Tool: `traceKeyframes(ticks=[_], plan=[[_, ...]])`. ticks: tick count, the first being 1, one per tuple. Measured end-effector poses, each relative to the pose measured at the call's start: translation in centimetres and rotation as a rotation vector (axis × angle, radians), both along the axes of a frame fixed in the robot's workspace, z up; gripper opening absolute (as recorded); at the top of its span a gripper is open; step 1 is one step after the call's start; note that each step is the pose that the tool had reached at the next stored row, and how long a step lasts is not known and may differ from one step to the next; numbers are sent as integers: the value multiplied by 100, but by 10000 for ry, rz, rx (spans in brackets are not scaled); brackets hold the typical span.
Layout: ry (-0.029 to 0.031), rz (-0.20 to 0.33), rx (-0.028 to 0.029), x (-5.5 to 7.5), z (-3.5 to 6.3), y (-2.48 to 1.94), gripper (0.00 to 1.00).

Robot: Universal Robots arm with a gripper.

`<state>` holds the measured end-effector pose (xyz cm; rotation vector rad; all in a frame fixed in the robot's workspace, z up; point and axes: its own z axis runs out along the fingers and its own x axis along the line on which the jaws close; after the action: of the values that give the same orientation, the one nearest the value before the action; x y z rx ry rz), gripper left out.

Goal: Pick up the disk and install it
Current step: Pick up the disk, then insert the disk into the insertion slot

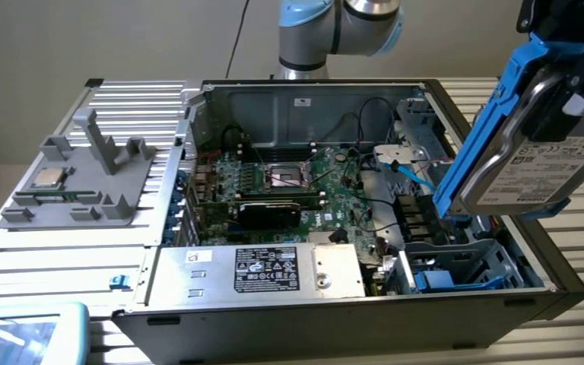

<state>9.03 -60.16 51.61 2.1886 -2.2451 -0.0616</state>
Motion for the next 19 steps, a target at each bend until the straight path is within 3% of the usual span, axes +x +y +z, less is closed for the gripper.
traceKeyframes(ticks=[7,19], plan=[[0,-1,-1,17,-96,-30,37],[2,0,0,17,-99,-30,37]])
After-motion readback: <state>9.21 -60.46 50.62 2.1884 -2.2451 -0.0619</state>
